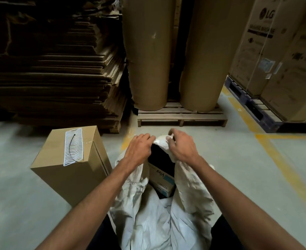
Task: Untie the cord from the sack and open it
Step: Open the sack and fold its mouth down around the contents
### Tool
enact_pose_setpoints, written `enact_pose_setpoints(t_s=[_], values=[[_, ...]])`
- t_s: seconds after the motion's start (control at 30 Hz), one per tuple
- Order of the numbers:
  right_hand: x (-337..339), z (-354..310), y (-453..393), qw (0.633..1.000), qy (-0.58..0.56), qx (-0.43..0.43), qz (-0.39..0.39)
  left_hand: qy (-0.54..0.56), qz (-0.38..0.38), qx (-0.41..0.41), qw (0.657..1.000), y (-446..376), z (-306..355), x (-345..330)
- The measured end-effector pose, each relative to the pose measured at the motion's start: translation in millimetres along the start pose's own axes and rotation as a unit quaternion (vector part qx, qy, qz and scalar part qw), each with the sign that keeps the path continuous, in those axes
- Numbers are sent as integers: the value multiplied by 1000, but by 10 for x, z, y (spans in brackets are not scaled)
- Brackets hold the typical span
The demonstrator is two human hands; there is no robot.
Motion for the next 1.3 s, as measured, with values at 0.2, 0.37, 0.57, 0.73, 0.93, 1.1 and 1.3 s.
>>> enact_pose_setpoints(t_s=[0.2,0.37,0.57,0.73,0.93,1.1,1.3], values=[[-457,-97,407,969,220,62,92,146,-129,111,975,-29,37,45],[-550,-29,395,988,127,69,47,177,-245,190,934,-26,-69,21],[-551,120,222,995,-59,32,-73,-86,-176,-10,981,162,214,-98],[-525,137,125,983,-84,1,-164,-72,-67,10,995,310,472,-396],[-486,25,537,997,21,-37,-70,14,-159,86,983,44,363,-383],[-742,63,1114,975,187,-118,22,35,-247,180,952,-65,270,-389],[-760,306,1131,989,8,-148,-4,73,-357,182,914,-54,172,-511]])
Point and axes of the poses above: each hand's wrist, its own y-axis away from the middle knuckle, its own x-axis out of the back of the hand, z = x × y, the point moved 3 cm from there along -y, towards the middle knuckle, and after that the axes turned 14 degrees about y, right-handed, at the moved point
